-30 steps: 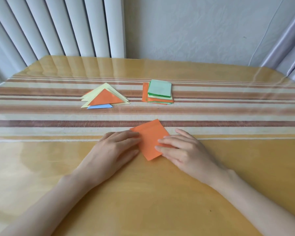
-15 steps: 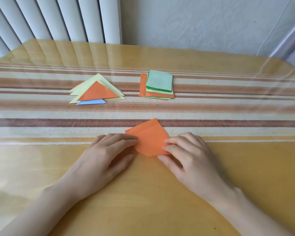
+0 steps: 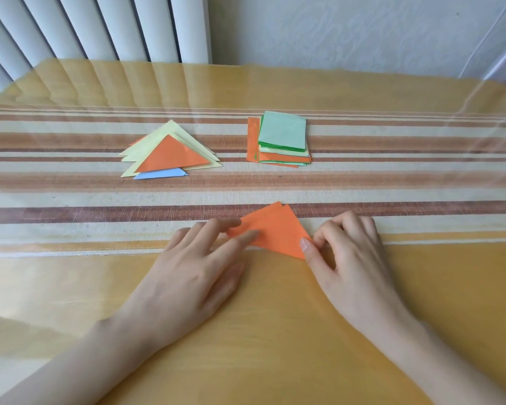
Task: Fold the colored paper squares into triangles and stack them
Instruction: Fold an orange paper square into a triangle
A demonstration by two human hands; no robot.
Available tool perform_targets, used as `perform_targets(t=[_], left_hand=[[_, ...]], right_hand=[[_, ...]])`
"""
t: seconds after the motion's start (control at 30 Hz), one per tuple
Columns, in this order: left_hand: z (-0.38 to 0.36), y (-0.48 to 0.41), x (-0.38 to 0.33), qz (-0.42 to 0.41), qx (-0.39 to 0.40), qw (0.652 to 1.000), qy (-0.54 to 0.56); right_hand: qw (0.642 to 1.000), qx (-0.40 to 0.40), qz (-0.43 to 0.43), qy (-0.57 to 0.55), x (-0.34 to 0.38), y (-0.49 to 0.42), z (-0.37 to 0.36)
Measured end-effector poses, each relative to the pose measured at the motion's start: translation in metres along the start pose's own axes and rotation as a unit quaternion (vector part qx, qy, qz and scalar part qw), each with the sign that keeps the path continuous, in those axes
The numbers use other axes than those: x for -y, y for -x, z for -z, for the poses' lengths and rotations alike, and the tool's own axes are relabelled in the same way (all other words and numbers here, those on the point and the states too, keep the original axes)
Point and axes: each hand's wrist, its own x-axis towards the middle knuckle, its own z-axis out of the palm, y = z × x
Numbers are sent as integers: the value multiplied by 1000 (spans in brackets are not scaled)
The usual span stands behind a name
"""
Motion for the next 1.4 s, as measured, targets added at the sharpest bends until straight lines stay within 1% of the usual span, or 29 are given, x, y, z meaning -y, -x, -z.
perform_targets(t=[0.1,0.23,0.33,0.4,0.47,0.57,0.67,0.8,1.0,1.23,1.4], left_hand=[[-2,0,-2,-30,12,999,-43],[-2,-1,-1,-33,34,998,-30],[-2,-2,-3,-31,24,999,-32],[-2,-3,-7,-24,20,999,-40],[-2,-3,-8,-20,24,998,-45],[-2,-1,-8,-24,33,998,-43],[-3,0,-8,-21,26,999,-39],[-4,1,-9,-11,21,999,-48],[-3,3,-11,3,27,999,-47],[-4,5,-9,6,30,999,-44],[-5,4,-10,2,26,998,-49]], right_hand=[[1000,0,-6,24,2,0,0],[999,-9,-5,34,2,2,-3],[999,-16,6,40,0,2,-4],[999,-8,38,36,0,0,-2],[994,19,100,40,1,1,-3],[976,69,189,83,1,0,-4],[963,96,223,114,4,-4,-1],[957,96,233,145,7,-6,7],[957,89,229,152,-8,6,16],[965,37,216,146,-25,23,26],[973,-23,211,95,-17,14,27]])
